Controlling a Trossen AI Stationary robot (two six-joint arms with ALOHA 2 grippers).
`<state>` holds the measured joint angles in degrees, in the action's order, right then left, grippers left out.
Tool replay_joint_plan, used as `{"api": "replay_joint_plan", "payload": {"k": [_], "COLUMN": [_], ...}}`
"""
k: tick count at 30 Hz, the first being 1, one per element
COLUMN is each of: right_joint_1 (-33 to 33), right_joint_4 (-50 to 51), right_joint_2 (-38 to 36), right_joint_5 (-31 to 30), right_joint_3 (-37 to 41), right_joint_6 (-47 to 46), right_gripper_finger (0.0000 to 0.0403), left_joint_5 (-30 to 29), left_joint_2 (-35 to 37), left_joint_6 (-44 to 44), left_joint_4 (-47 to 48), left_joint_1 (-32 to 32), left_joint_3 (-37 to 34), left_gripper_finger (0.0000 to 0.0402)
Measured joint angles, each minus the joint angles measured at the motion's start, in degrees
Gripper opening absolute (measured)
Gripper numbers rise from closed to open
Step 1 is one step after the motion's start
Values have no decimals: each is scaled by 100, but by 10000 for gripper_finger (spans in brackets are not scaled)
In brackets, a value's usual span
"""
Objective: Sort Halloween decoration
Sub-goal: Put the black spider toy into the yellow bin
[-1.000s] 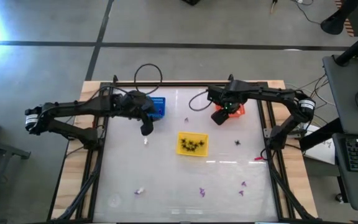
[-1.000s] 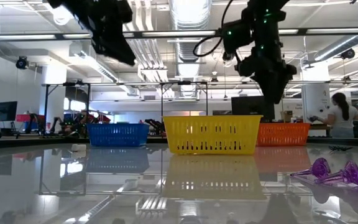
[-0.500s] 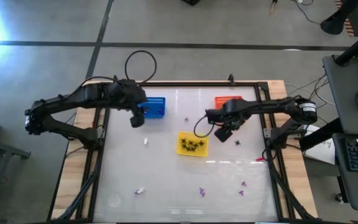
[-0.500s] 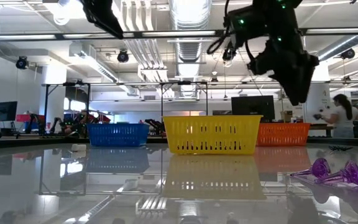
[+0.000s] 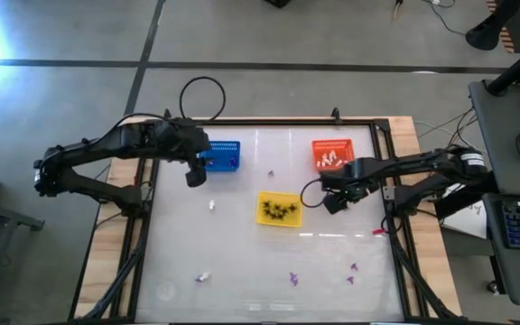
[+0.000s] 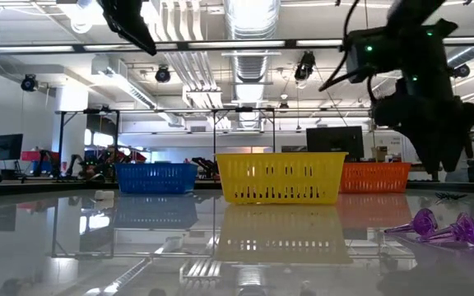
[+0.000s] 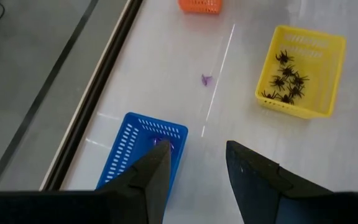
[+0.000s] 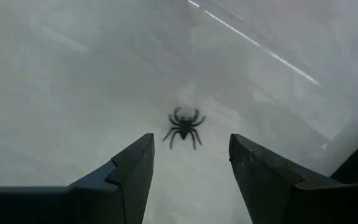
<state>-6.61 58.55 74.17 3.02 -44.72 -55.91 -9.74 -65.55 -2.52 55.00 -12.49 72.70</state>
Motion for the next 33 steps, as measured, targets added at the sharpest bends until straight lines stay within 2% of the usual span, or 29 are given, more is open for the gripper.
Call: {"api": "replay_joint_plan", "payload": {"k": [8, 19, 23, 31, 33], "right_joint_1": [0, -2, -2, 0, 0], "right_joint_4": [-820, -1304, -1437, -1678, -1692], "right_joint_2": [-443, 131, 352, 485, 432], "right_joint_5": [18, 117, 154, 243, 241], "right_joint_3": [702, 1084, 1095, 1100, 1094], "right_joint_6": [-416, -426, -399, -361, -362], "right_gripper_finger": [201, 194, 155, 28, 15], "left_joint_5": [0, -2, -2, -2, -2], "left_joint_2": [-56, -58, -58, -58, -58], "left_joint_6": [46, 330, 390, 459, 459], "left_joint_4": [-13, -42, -71, -146, -146], "left_joint_1": [0, 0, 0, 0, 0], "left_joint_3": [-39, -41, -43, -48, -48], "left_gripper_finger": [140, 139, 139, 139, 139]}}
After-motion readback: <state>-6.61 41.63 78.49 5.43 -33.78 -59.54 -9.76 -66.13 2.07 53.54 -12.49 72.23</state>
